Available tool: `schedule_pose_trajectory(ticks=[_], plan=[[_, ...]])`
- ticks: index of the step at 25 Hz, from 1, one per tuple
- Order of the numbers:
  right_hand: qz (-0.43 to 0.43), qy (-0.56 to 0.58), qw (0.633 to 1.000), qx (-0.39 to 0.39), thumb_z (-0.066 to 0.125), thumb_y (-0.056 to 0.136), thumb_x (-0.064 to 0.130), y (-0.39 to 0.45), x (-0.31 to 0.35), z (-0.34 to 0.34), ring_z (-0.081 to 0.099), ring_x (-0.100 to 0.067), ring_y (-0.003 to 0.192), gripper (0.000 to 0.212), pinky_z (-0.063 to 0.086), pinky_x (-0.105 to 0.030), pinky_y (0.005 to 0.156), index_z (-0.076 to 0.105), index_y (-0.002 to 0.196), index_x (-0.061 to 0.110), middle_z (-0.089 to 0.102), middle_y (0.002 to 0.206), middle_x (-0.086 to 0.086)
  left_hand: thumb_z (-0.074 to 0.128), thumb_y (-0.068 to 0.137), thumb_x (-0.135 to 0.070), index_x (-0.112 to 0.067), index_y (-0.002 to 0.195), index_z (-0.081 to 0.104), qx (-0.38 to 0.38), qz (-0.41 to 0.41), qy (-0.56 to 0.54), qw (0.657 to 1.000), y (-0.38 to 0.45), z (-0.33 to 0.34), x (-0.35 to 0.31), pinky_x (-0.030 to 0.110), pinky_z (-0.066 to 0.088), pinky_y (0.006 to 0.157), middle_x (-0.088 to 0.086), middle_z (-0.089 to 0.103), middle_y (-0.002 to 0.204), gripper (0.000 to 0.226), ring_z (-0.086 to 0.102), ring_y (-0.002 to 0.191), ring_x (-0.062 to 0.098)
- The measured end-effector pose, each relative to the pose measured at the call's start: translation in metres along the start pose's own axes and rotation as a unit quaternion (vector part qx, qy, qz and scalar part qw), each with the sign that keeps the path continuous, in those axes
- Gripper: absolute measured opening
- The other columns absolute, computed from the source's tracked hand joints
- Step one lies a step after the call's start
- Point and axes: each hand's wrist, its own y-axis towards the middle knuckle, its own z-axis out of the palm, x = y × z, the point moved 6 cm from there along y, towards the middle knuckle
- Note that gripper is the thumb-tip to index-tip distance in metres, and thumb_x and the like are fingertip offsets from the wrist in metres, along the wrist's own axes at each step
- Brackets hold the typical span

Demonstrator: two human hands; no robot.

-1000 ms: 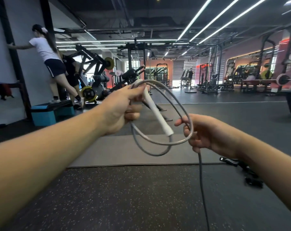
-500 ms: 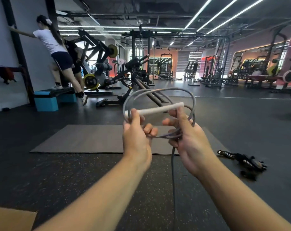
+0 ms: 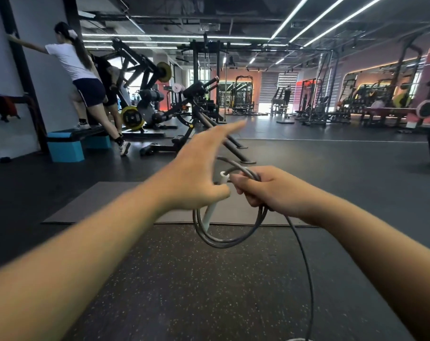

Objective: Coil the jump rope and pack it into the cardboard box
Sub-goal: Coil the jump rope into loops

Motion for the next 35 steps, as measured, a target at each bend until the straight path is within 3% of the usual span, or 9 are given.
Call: schedule_pose_trajectory(ticks=[2, 5, 13, 18, 24, 26, 29, 30, 35], plan=[[0.005, -0.072, 0.997, 0.026, 0.050, 0.101, 0.042, 0.005, 0.011, -0.006, 0.047, -0.008, 0.058, 0.032, 0.040, -0.026, 0.061, 0.059, 0.079, 0.022, 0.056, 0.065, 0.009, 0.073, 0.079, -0.017, -0.033, 0.146, 0.040, 0.166, 0.008, 0.097, 0.981, 0.029, 0.005, -0.011, 0.024, 0.044, 0.097, -0.007, 0.058, 0.136, 0.076, 0.057, 0.116, 0.007], [-0.019, -0.161, 0.985, 0.051, 0.056, 0.100, 0.029, 0.008, 0.027, -0.018, 0.052, -0.009, 0.067, 0.020, 0.042, -0.023, 0.064, 0.067, 0.089, 0.015, 0.060, 0.075, 0.006, 0.078, 0.080, -0.006, -0.019, 0.118, 0.054, 0.302, -0.076, 0.006, 0.950, 0.049, 0.023, -0.005, 0.027, 0.054, 0.063, 0.001, 0.070, 0.095, 0.047, 0.068, 0.069, 0.015], [0.022, 0.015, 0.989, 0.147, 0.059, 0.084, 0.032, -0.001, 0.021, -0.044, 0.045, -0.028, 0.070, 0.036, 0.044, -0.041, 0.069, 0.064, 0.096, -0.001, 0.048, 0.078, -0.014, 0.075, 0.085, -0.035, -0.001, 0.121, 0.054, 0.323, -0.130, -0.124, 0.929, 0.049, 0.019, -0.009, 0.020, 0.038, 0.045, 0.003, 0.045, 0.068, 0.054, 0.041, 0.050, 0.011], [0.108, 0.086, 0.977, 0.161, 0.062, 0.088, 0.054, -0.022, -0.017, -0.081, 0.039, -0.019, 0.055, 0.040, 0.047, -0.038, 0.064, 0.068, 0.083, 0.015, 0.041, 0.065, -0.001, 0.057, 0.079, -0.066, -0.014, 0.080, 0.069, 0.316, -0.112, -0.112, 0.935, 0.031, -0.009, 0.009, 0.021, 0.030, 0.047, 0.000, 0.033, 0.059, 0.054, 0.029, 0.050, 0.014], [0.159, 0.093, 0.983, 0.020, 0.072, 0.085, 0.056, -0.045, -0.070, -0.103, 0.025, -0.020, 0.054, 0.048, 0.036, -0.028, 0.048, 0.047, 0.070, 0.017, 0.027, 0.064, -0.004, 0.050, 0.093, -0.058, -0.012, 0.069, 0.047, 0.087, -0.188, -0.209, 0.956, 0.023, -0.047, 0.065, 0.025, 0.041, 0.051, -0.002, 0.035, 0.055, 0.052, 0.027, 0.046, 0.013], [0.141, 0.174, 0.975, 0.000, 0.074, 0.086, 0.044, -0.043, -0.082, -0.085, 0.024, -0.018, 0.054, 0.040, 0.030, -0.027, 0.049, 0.050, 0.071, 0.016, 0.026, 0.065, -0.004, 0.052, 0.091, -0.062, -0.018, 0.067, 0.044, -0.020, -0.240, -0.353, 0.904, 0.021, -0.046, 0.075, 0.029, 0.049, 0.054, -0.006, 0.035, 0.056, 0.051, 0.025, 0.043, 0.011], [0.095, 0.280, 0.955, 0.005, 0.076, 0.078, 0.009, -0.031, -0.086, -0.038, 0.032, -0.015, 0.058, 0.016, 0.027, -0.029, 0.053, 0.069, 0.091, 0.009, 0.039, 0.070, -0.004, 0.054, 0.090, -0.062, -0.018, 0.068, 0.042, -0.164, -0.287, -0.495, 0.803, 0.024, -0.028, 0.075, 0.023, 0.037, 0.040, -0.007, 0.034, 0.051, 0.051, 0.023, 0.038, 0.008], [0.086, 0.286, 0.954, 0.015, 0.073, 0.075, 0.003, -0.029, -0.087, -0.024, 0.036, -0.014, 0.061, 0.031, 0.029, -0.030, 0.055, 0.071, 0.105, 0.011, 0.042, 0.073, -0.003, 0.054, 0.091, -0.062, -0.018, 0.068, 0.042, -0.214, -0.303, -0.521, 0.769, 0.025, -0.022, 0.073, 0.021, 0.031, 0.038, -0.008, 0.031, 0.048, 0.051, 0.022, 0.037, 0.008], [0.026, 0.353, 0.935, 0.006, 0.085, 0.075, 0.026, -0.009, -0.060, 0.027, 0.040, -0.008, 0.064, 0.056, 0.028, -0.029, 0.058, 0.064, 0.126, 0.018, 0.043, 0.076, 0.005, 0.051, 0.092, -0.064, -0.017, 0.068, 0.041, -0.412, -0.330, -0.602, 0.599, 0.020, 0.006, 0.062, 0.021, 0.025, 0.035, -0.008, 0.028, 0.045, 0.053, 0.022, 0.035, 0.010]])
